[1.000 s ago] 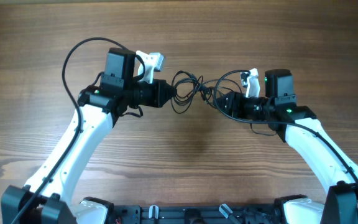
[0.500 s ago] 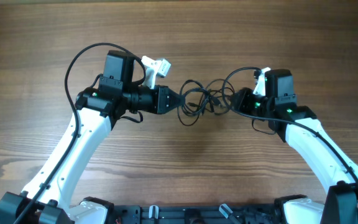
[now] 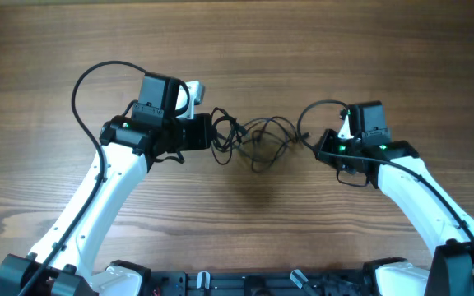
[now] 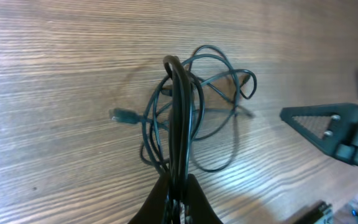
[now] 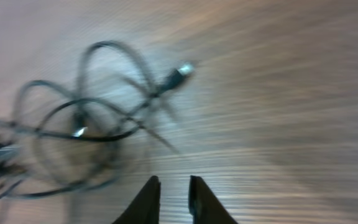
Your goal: Untangle cables
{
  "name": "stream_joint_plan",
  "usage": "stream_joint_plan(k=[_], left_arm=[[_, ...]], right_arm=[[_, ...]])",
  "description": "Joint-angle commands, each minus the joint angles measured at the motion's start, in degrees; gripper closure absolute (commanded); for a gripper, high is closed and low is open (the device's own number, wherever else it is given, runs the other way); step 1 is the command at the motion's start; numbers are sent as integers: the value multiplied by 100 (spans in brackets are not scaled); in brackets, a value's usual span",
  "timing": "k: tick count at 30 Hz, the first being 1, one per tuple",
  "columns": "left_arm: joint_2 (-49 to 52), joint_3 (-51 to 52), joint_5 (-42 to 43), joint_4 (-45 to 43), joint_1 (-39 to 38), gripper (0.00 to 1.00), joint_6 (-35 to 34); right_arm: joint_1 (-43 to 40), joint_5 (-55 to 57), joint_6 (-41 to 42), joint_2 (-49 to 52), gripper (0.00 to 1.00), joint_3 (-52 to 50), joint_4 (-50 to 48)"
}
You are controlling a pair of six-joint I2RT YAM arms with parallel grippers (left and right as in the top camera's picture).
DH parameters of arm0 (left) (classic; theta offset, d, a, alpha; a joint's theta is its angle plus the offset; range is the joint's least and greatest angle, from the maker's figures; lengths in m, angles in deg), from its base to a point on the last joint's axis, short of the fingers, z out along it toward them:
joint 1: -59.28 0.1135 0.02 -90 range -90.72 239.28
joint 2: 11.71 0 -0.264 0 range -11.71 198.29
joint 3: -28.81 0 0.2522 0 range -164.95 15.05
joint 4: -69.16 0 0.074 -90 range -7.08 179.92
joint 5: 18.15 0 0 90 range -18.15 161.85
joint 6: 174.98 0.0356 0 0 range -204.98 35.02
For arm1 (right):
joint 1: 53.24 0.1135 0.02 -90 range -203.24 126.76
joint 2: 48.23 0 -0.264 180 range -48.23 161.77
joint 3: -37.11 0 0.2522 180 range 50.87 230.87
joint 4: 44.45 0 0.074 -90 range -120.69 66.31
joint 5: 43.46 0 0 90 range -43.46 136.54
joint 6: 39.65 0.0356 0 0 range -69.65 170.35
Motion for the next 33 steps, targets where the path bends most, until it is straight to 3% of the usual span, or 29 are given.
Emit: stream_joint_plan(k=[1,11,16,21,25,33], left_arm=[[-133,-33,297,-37,-72,96,-166],[-133,-33,1327,-286,-435,96,-140],[-133,-33,1606,-584,-444,96,-144],[-133,-33,1648,-579,-444,96,-144],[-133,-33,1735,-573,-444,96,-144],[-133,-33,1729,-581,-444,96,-142]], right_arm=[[0,-1777,411,-52,60,46,-778],[127,-1104,680,-50,43,46,-501],[376,-636,643,-50,43,46,-494],[568,-146,1622,-50,43,46,-332],[643,393,1851,-37,43,46,-306],[647,103,1974,299,41,46,129]])
